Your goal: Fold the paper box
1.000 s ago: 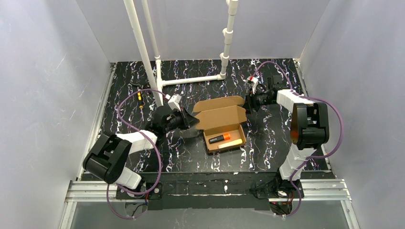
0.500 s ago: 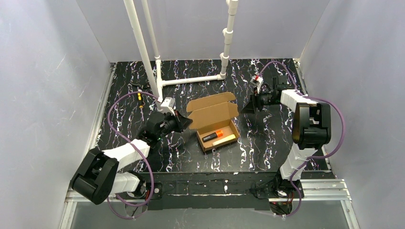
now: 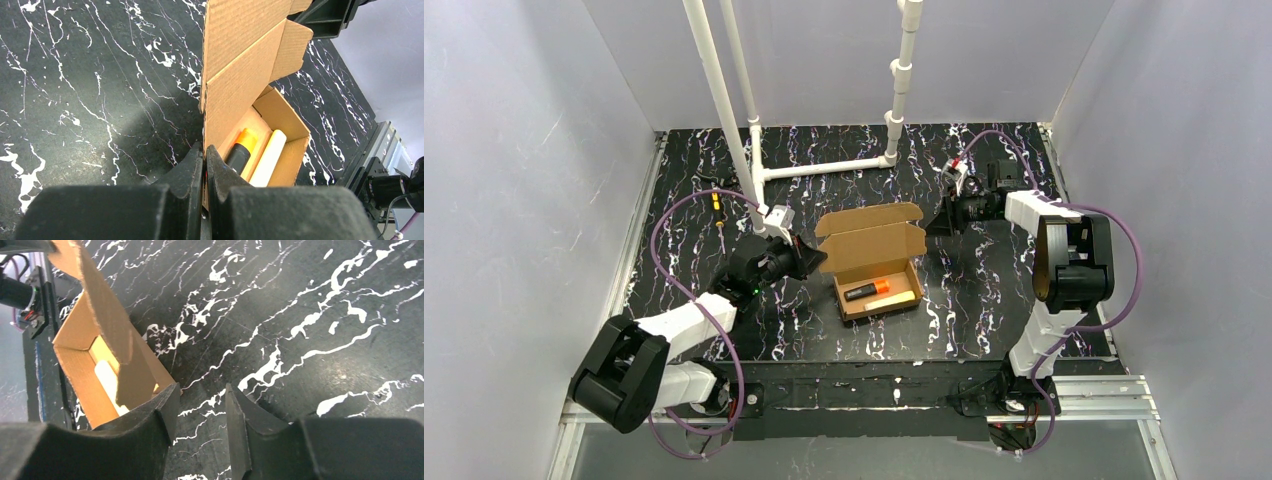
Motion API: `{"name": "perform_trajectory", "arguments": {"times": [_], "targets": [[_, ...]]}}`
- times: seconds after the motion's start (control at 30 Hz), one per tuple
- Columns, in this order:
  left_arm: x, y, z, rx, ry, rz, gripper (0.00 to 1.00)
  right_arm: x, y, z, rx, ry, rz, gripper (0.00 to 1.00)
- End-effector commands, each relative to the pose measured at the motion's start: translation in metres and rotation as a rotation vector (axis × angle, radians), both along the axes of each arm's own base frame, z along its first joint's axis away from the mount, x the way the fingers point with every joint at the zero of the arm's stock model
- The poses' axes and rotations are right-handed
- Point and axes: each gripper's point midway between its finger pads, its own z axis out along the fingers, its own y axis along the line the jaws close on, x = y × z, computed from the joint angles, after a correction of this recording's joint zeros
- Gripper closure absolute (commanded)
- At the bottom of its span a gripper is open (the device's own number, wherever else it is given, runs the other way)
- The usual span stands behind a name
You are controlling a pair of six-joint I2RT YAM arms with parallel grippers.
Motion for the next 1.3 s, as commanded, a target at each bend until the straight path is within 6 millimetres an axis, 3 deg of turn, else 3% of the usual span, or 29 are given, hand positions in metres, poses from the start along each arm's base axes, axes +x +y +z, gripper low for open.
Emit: {"name": "perform_trajectory", "arguments": {"times": [0.0, 0.13, 0.27, 0.4, 0.5, 0.77, 1.07, 1.27], "targets": [[-0.002, -0.001, 0.010, 0.002, -0.046, -0.023, 1.00, -0.020, 0.018, 0.021, 0.111, -0.039, 0.127, 0.54], [0.001, 0.000, 0.011, -0.003, -0.045, -0.004, 1.00, -0.055, 0.032, 0.031, 0.179, -0.061, 0.291, 0.41], [-0.001, -0.002, 0.013, -0.009, -0.047, -0.022, 1.00, -0.061, 0.040, 0.024, 0.178, -0.051, 0.325, 0.34], [-0.004, -0.007, 0.015, -0.016, -0.047, -0.061, 1.00, -0.061, 0.048, 0.021, 0.162, -0.053, 0.341, 0.33], [-0.005, -0.011, 0.017, -0.022, -0.043, -0.078, 1.00, -0.057, 0.050, 0.019, 0.142, -0.058, 0.329, 0.34], [-0.001, -0.010, 0.017, -0.041, -0.016, -0.047, 1.00, -0.058, 0.055, 0.031, 0.183, -0.061, 0.334, 0.49], [-0.001, -0.014, 0.019, -0.070, 0.006, -0.050, 1.00, -0.064, 0.065, 0.026, 0.194, -0.038, 0.362, 0.53], [0.000, -0.019, 0.018, -0.076, 0.015, -0.067, 1.00, -0.063, 0.066, 0.027, 0.193, -0.037, 0.364, 0.62]]}}
